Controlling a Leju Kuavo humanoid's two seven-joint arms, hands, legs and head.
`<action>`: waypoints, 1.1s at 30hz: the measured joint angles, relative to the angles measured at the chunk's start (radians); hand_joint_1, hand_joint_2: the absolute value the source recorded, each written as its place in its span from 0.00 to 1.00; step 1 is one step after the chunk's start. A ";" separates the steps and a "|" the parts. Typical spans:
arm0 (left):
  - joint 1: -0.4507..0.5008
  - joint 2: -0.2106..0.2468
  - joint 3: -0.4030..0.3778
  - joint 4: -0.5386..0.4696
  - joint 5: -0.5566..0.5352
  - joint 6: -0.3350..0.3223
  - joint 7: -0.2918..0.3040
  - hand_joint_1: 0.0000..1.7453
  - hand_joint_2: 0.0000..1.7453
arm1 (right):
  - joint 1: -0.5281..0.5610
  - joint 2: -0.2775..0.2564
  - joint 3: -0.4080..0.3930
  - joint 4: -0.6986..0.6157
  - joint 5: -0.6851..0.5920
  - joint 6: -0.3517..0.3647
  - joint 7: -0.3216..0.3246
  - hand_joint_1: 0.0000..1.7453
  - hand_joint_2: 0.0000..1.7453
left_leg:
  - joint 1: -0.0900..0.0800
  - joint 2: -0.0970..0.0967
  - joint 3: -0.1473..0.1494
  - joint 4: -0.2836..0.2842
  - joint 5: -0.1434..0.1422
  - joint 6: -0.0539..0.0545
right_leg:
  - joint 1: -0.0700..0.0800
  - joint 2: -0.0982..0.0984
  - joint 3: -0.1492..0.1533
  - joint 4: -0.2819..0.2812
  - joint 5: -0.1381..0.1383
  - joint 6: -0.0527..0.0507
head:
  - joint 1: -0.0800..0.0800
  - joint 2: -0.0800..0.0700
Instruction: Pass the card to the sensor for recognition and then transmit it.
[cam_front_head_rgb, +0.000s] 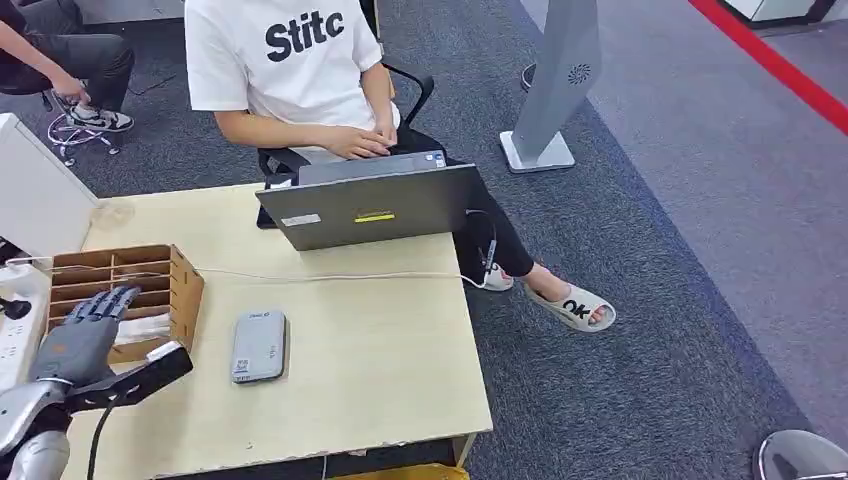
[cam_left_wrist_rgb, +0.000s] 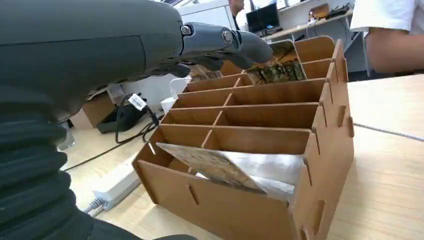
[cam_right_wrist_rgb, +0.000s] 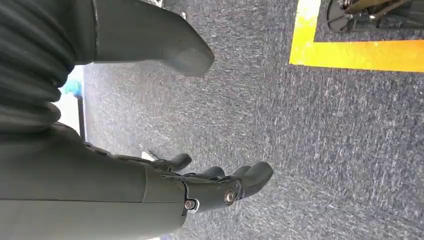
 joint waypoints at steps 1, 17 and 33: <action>0.000 0.002 -0.002 0.001 0.000 0.000 0.000 0.00 1.00 | 0.000 0.000 0.000 0.000 0.003 0.003 0.000 0.00 1.00 | 0.000 0.000 0.000 0.000 0.000 0.000 | 0.000 0.000 0.000 0.000 0.000 0.000 | 0.000 0.000; 0.004 0.024 -0.017 0.018 -0.009 -0.010 0.006 0.92 1.00 | 0.000 0.000 -0.012 0.000 0.011 0.006 0.000 0.00 1.00 | 0.000 0.000 0.000 0.000 0.000 0.000 | 0.000 0.000 0.000 0.000 0.000 0.000 | 0.000 0.000; 0.009 0.053 -0.023 0.021 -0.012 -0.008 0.020 0.91 1.00 | 0.000 0.000 -0.021 0.000 0.022 0.008 0.000 0.00 1.00 | 0.000 0.001 0.000 0.000 0.000 0.000 | 0.000 0.001 0.000 0.000 0.000 0.000 | 0.000 0.000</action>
